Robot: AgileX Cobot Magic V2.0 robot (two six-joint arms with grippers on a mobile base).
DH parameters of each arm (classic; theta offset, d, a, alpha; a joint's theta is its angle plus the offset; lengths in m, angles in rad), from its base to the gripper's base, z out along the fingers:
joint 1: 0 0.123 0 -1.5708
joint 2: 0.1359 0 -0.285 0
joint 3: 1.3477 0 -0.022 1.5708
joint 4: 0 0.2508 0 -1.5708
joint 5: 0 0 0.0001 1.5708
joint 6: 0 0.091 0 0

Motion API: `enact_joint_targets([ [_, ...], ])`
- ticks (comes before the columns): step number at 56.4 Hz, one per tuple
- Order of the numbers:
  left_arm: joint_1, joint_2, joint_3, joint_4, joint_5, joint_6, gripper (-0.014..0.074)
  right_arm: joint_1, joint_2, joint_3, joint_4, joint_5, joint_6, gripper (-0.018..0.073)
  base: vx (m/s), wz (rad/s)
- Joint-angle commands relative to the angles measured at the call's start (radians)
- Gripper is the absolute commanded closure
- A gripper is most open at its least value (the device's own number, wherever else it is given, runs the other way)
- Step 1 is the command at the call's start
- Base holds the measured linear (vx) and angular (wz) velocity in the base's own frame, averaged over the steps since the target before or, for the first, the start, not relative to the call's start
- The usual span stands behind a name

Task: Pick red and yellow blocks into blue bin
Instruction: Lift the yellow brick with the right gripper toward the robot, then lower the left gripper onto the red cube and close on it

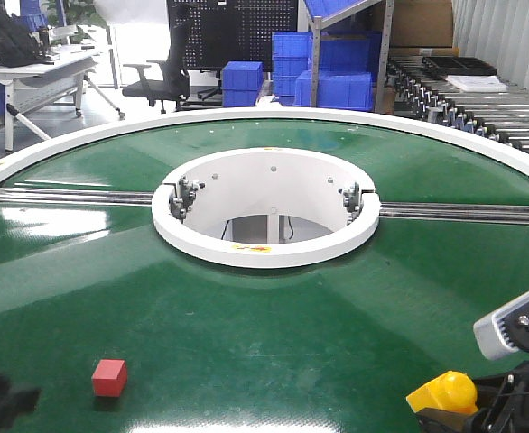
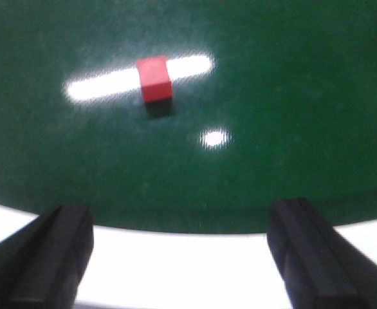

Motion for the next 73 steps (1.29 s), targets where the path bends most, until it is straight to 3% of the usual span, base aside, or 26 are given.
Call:
enact_joint_targets([
  [1,-0.010,0.060,-0.103,-0.019,-0.054,0.001,-0.0063,-0.001,-0.017,-0.027,0.016,-0.059,-0.012,0.0303,0.00,0.00],
  [23,-0.009,0.394,-0.348,-0.016,-0.032,0.001,-0.0036,-0.001,-0.017,-0.027,0.016,-0.059,-0.012,0.0303,0.00,0.00],
  [33,-0.009,0.565,-0.474,0.028,-0.013,0.001,-0.0007,-0.001,-0.017,-0.027,0.016,-0.059,-0.012,0.0303,0.00,0.00],
  [42,-0.009,0.704,-0.592,0.081,0.071,-0.058,0.0004,-0.001,-0.017,-0.027,0.016,-0.059,-0.012,0.0303,0.00,0.00],
  [54,-0.009,0.852,-0.719,0.077,0.152,-0.089,0.0004,-0.001,-0.017,-0.027,0.016,-0.059,-0.012,0.0303,0.00,0.00],
  [66,-0.005,0.948,-0.776,0.077,0.173,-0.092,0.0004,-0.001,-0.017,-0.027,0.016,-0.059,-0.012,0.0303,0.00,0.00],
  [73,0.016,0.988,-0.793,0.065,0.176,-0.134,0.0004,-0.001,-0.017,-0.027,0.016,-0.059,-0.012,0.0303,0.00,0.00],
])
